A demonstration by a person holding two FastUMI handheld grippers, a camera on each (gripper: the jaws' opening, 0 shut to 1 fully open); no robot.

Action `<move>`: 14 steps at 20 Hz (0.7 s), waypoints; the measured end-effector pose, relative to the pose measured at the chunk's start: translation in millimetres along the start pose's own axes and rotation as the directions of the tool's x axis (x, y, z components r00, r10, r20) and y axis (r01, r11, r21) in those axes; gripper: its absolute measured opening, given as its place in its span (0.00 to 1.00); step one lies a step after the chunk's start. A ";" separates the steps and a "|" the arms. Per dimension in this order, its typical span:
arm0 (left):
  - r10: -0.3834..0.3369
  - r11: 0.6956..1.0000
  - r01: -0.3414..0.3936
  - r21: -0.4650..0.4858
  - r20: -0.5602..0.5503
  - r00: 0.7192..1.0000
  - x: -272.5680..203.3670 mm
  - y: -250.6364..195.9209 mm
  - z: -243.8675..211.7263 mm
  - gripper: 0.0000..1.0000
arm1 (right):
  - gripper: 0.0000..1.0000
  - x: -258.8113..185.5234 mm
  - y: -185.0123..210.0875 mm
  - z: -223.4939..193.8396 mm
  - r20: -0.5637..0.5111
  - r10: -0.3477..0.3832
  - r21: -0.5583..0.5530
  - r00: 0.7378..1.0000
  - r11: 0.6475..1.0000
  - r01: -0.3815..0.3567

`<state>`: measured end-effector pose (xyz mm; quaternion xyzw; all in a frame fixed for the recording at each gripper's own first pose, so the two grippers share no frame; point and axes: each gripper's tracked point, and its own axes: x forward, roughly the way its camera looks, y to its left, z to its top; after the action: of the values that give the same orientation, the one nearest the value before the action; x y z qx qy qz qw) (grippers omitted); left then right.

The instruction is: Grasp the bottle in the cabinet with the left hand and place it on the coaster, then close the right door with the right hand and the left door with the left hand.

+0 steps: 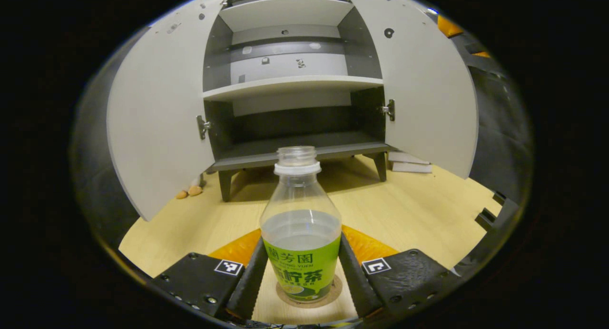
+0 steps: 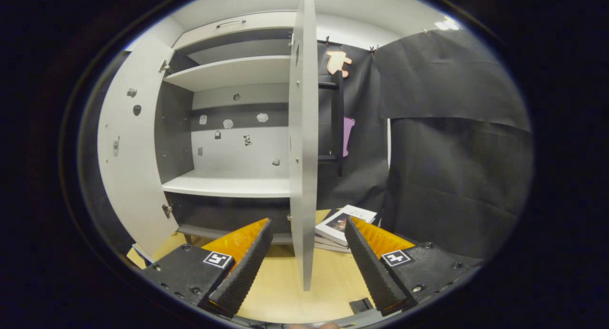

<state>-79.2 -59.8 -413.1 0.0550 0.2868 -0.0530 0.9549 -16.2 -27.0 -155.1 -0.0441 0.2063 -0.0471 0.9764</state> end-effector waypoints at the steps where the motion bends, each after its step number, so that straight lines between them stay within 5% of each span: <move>1: 0.004 1.000 -0.004 -0.001 -0.005 1.000 -1.7 1.9 -0.1 0.76 | 0.99 -0.2 -0.8 -0.4 0.002 0.003 0.006 1.000 1.000 -0.003; 6: 0.021 1.000 -0.021 0.016 -0.019 1.000 -13.7 7.7 3.6 0.81 | 0.99 -1.1 -10.0 5.9 0.029 0.007 0.029 1.000 1.000 -0.008; 9: 0.033 0.999 -0.033 0.016 -0.015 0.999 -18.9 11.6 11.6 0.97 | 0.99 -1.5 -17.6 10.5 0.051 0.011 0.043 0.999 0.999 -0.013; 14: 0.035 0.998 -0.036 0.042 0.017 0.999 -27.1 13.1 34.9 0.98 | 0.96 -1.7 -34.9 31.5 0.107 0.005 0.059 0.994 0.998 -0.012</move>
<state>-81.0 -49.8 -368.3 0.0800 0.2770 -0.0427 0.9566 -7.5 -59.3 -122.0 -0.0168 0.1525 -0.0467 0.9871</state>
